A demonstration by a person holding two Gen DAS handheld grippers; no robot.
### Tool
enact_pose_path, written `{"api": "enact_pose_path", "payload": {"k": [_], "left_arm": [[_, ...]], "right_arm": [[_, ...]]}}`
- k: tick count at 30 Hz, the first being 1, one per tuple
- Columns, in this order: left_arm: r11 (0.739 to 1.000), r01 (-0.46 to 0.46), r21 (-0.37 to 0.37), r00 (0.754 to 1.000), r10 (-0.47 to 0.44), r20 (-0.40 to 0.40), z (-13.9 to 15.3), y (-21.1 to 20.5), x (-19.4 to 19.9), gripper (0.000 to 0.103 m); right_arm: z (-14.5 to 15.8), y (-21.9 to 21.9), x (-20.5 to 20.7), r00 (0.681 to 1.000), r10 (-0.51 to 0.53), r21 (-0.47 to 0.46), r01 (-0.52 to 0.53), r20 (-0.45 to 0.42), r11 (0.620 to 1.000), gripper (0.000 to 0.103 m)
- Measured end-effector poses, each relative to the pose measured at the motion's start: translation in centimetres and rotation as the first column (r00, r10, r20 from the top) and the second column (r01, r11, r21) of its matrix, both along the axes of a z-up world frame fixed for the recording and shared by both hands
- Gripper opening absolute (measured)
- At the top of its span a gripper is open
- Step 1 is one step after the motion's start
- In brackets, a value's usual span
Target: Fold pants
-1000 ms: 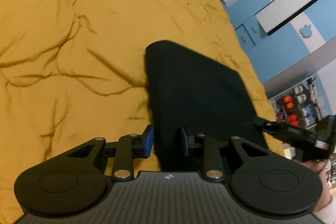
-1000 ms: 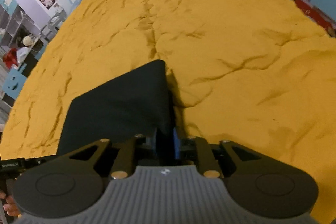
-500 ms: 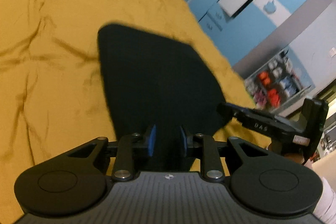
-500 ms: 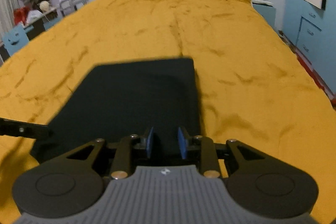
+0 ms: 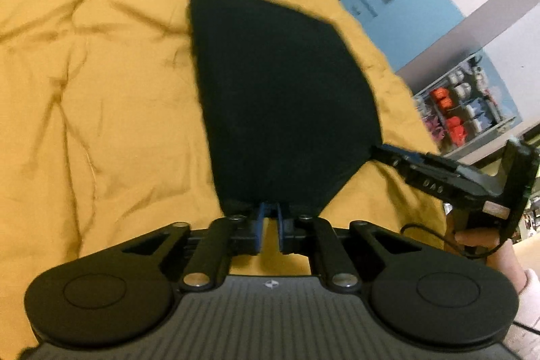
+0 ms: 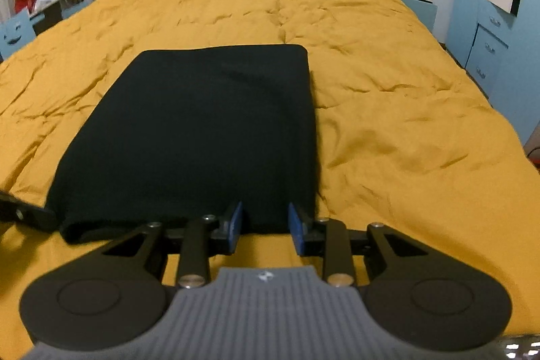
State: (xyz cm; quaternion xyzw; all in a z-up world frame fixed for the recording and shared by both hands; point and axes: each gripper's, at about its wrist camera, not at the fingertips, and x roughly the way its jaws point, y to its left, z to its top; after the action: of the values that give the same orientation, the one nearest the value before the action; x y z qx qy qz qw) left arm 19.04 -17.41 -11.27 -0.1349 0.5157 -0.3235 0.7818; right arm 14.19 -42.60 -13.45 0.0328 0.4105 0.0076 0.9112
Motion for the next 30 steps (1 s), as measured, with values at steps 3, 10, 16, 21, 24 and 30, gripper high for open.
{"api": "enact_pose_path", "payload": {"k": [3,10,16,21,24,30], "left_arm": [[0.999,-0.038,-0.038,0.997,0.041,0.062,1.6,0.8,1.5,0.011],[0.982,-0.169,-0.09,0.973,0.181,0.147,2.8,0.6,8.3,0.012],[0.98,-0.197,0.029,0.966,0.189,0.174,0.5,-2.7,12.6,0.012],[0.968,-0.228,0.105,0.964,0.21,0.16,-2.4,-3.4,14.0,0.006],[0.962,-0.254,0.098,0.96,0.239,0.146,-2.9,-3.2,14.2,0.006],[0.961,-0.275,0.028,0.957,0.27,0.107,-1.1,-2.0,13.2,0.028]], "right_arm": [[1.5,-1.2,-0.1,0.999,-0.027,0.048,0.026,0.039,0.999,0.025],[3.3,-2.6,3.9,0.991,-0.075,0.075,0.067,0.109,0.995,0.027],[1.9,-1.5,9.2,0.994,-0.069,0.028,0.067,0.086,0.997,0.027],[-0.7,-1.9,11.0,0.995,-0.09,0.033,0.089,0.039,0.996,0.027],[-1.8,-2.8,11.4,0.993,-0.113,0.077,0.111,0.023,0.991,0.033],[-1.4,-4.6,10.9,0.988,-0.157,0.201,0.153,0.003,0.968,0.051]]}}
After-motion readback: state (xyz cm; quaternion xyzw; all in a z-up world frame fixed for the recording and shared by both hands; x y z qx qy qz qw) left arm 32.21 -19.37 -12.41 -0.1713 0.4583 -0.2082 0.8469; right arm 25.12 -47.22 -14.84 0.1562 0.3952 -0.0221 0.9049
